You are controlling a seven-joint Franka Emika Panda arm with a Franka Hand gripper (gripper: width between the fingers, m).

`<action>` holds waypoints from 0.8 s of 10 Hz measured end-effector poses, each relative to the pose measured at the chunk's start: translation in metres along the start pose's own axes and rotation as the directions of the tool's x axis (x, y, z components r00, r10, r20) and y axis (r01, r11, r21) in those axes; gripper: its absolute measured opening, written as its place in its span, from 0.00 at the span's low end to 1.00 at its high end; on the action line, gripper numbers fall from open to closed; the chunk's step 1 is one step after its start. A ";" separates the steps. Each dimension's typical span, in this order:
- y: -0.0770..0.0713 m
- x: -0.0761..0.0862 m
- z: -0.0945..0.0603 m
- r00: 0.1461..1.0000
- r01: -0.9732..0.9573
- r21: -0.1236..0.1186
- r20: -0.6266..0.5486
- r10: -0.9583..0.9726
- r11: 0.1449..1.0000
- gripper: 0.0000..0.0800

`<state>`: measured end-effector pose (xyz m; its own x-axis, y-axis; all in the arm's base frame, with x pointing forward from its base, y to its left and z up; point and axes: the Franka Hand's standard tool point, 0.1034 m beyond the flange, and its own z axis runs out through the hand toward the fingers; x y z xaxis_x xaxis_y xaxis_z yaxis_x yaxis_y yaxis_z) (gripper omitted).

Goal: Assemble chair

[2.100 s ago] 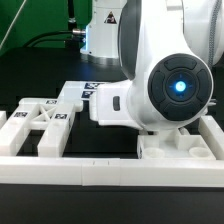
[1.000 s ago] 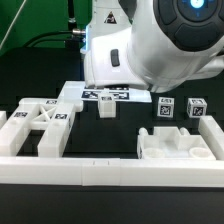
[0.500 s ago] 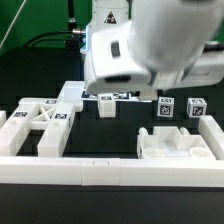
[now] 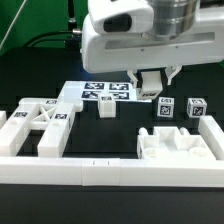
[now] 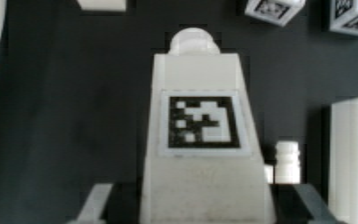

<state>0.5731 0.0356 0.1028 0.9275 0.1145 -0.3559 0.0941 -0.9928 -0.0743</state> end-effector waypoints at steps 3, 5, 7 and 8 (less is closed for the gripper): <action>0.001 0.010 -0.010 0.978 0.000 -0.023 -0.209 -0.004 1.000 0.36; -0.006 0.021 -0.030 0.943 0.002 -0.036 -0.332 -0.014 0.999 0.36; -0.008 0.024 -0.032 0.886 0.005 -0.054 -0.463 -0.029 0.999 0.36; -0.006 0.027 -0.032 0.856 0.001 -0.060 -0.516 -0.032 0.998 0.36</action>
Offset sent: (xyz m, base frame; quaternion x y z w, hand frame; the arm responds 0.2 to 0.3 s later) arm 0.0119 0.0077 0.0229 -0.0099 0.1101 -0.0180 0.9937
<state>0.6097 0.0438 0.1236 0.9776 0.1119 0.1782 0.1170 -0.9930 -0.0183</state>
